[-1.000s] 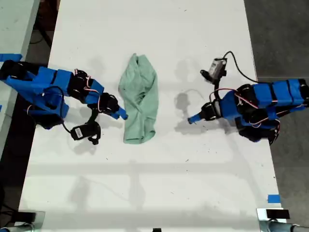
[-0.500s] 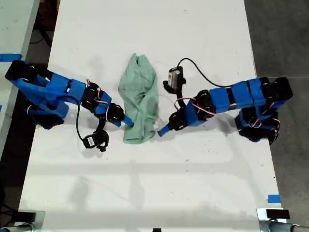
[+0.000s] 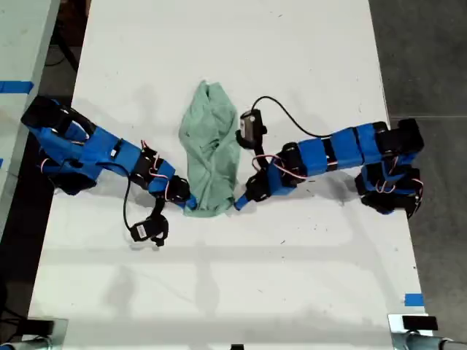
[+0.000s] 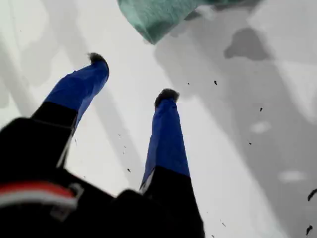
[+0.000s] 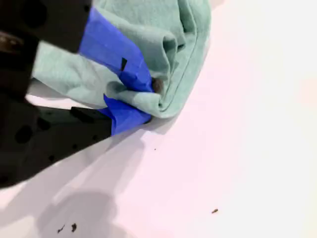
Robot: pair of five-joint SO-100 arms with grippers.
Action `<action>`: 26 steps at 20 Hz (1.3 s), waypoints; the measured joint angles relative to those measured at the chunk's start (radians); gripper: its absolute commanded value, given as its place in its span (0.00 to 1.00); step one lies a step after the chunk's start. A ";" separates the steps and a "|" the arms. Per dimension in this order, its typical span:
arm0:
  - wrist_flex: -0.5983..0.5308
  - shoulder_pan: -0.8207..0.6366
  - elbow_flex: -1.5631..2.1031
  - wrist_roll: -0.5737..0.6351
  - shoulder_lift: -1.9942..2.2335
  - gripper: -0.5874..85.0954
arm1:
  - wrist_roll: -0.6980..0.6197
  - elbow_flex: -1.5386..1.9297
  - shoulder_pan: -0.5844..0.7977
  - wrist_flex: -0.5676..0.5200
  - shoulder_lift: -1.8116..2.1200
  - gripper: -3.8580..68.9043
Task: Fold t shirt
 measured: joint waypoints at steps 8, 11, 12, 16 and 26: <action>-0.021 0.008 -0.044 0.011 -0.038 0.00 | -0.049 -0.215 0.002 0.000 -0.209 0.39; -0.021 0.011 -0.044 0.017 -0.040 0.00 | -0.058 -0.219 0.028 -0.006 -0.288 0.40; -0.021 0.011 -0.044 0.020 -0.041 0.00 | -0.063 -0.219 0.040 -0.006 -0.305 0.41; -0.021 0.012 -0.046 0.020 -0.051 0.00 | -0.092 -0.219 0.078 -0.006 -0.310 0.42; -0.035 0.015 -0.046 0.020 -0.052 0.00 | 0.064 -0.219 0.086 -0.135 -0.299 0.37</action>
